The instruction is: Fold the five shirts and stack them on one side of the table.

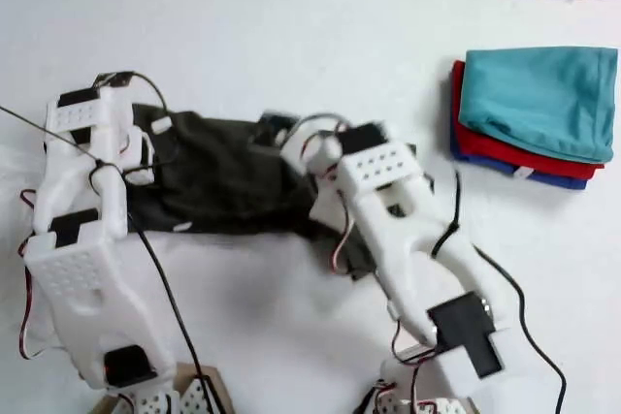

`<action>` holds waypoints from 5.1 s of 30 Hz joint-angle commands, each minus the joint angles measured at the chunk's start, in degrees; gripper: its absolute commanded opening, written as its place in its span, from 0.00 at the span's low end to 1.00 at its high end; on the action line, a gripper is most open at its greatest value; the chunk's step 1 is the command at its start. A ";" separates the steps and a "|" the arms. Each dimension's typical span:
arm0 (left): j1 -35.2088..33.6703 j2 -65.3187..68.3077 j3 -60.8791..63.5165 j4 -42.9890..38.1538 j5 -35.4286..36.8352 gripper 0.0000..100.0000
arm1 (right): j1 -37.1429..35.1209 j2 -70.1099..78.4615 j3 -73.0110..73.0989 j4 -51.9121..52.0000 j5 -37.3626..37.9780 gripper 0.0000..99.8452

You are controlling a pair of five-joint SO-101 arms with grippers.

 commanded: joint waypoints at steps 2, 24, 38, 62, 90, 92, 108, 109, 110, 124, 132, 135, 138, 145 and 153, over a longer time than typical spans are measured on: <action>0.62 0.79 -0.57 -3.34 0.79 0.17 | 2.15 6.99 -9.41 -1.10 0.35 0.02; 0.62 0.79 -0.57 -3.25 0.79 0.17 | 9.36 18.68 -35.43 11.47 -10.90 0.05; 0.62 0.79 -0.57 -3.34 0.79 0.17 | -5.32 16.48 -19.96 7.43 -4.57 0.02; 0.62 0.88 -0.57 -3.25 0.79 0.17 | -3.03 18.15 -13.89 -6.90 -21.01 0.02; 0.62 0.88 -0.57 -3.34 0.79 0.17 | -18.15 20.09 -10.20 -9.98 -21.10 0.02; 0.62 0.88 -0.57 -3.34 0.79 0.17 | -17.89 18.86 -10.29 -9.45 -21.10 0.02; -2.11 1.67 -21.85 11.87 4.92 0.18 | -0.92 -6.46 -10.29 -4.70 -21.01 0.02; -3.25 2.11 -23.25 11.78 4.92 0.18 | 0.75 -7.52 -10.29 -3.56 -20.92 0.02; -4.31 2.99 -24.48 11.69 4.31 0.20 | 2.33 -8.84 -10.29 -2.24 -20.75 0.02; -5.01 26.73 -47.43 17.76 0.09 0.27 | 9.80 -21.49 -9.93 8.48 -15.38 0.02; -2.20 32.18 -54.11 24.88 -0.26 0.27 | 10.07 -21.85 -10.29 8.22 -15.38 0.02; -1.14 32.18 -53.58 24.97 -3.16 0.14 | 12.97 -21.93 -10.11 8.48 -15.38 0.02; -0.97 32.18 -53.85 24.97 -3.52 0.04 | 18.24 -21.67 -9.93 8.48 -15.30 0.02; -2.20 30.33 -52.97 25.05 -3.78 0.02 | 27.65 -21.93 2.20 4.18 -15.30 0.02; -4.75 9.49 -37.93 24.97 -6.95 0.02 | 30.64 -31.43 26.37 -10.07 -15.21 0.02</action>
